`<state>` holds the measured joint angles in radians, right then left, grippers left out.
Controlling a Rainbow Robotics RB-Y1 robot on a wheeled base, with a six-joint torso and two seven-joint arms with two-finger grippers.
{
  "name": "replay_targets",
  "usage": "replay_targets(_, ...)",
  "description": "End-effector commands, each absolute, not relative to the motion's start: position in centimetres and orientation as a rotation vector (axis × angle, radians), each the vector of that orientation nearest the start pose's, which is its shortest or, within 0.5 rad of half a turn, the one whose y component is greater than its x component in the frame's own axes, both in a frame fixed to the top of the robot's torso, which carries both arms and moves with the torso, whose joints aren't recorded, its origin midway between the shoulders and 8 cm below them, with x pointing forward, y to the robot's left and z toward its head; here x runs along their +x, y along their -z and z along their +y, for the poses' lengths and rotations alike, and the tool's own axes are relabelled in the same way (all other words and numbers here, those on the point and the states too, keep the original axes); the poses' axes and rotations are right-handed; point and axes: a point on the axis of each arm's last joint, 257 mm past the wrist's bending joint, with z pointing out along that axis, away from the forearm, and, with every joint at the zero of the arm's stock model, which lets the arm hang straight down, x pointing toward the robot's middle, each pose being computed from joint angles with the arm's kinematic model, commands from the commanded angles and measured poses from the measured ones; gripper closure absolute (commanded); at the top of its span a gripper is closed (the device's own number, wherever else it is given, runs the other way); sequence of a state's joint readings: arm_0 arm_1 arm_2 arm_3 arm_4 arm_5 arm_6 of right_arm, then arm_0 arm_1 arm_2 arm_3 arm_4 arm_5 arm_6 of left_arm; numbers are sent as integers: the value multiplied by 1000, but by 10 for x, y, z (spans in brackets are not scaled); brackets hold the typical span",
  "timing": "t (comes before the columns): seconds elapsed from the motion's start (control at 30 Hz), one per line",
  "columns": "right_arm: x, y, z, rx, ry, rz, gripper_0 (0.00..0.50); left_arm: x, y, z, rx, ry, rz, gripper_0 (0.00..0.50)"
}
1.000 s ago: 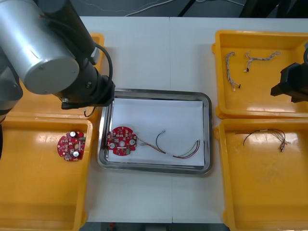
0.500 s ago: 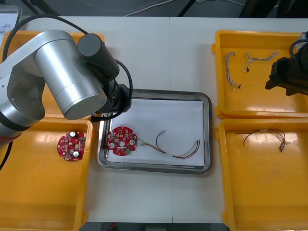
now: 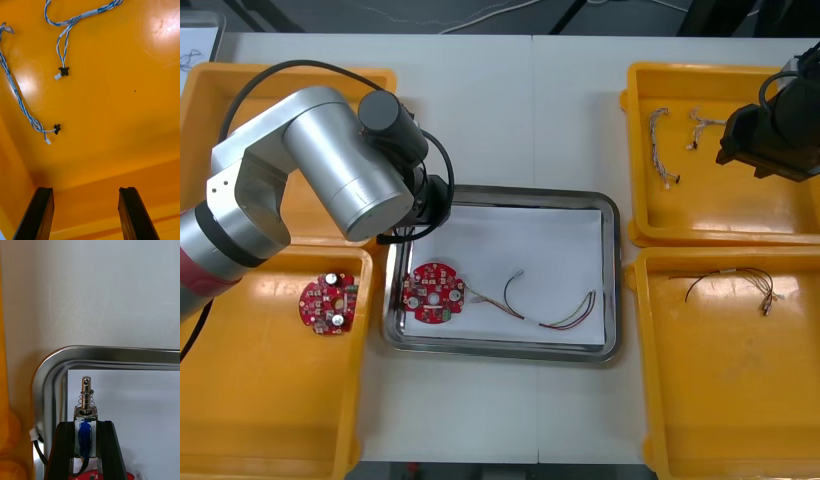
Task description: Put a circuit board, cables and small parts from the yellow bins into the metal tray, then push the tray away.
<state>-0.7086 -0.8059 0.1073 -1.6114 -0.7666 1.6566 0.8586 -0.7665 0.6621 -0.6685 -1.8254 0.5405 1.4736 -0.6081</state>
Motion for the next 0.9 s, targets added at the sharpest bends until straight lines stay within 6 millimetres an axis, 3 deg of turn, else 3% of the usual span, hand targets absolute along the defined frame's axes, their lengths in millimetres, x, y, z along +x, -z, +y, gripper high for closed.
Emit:
replay_targets(0.03, 560, 111, -310, 386, -155, 2496, 0, 509, 217, 120, 90, 63, 2500, 500)
replay_targets(0.4, 598, 135, -286, 294, -149, 2407, 0, 517, 235, 126, 89, 13, 2503, 500)
replay_targets(0.57, 605, 146, -279, 234, -108, 2387, 0, 526, 241, 125, 87, 22, 2489, 500)
replay_targets(0.9, 618, 172, -266, 260, -169, 2384, 0, 525, 242, 124, 80, 23, 2495, 500)
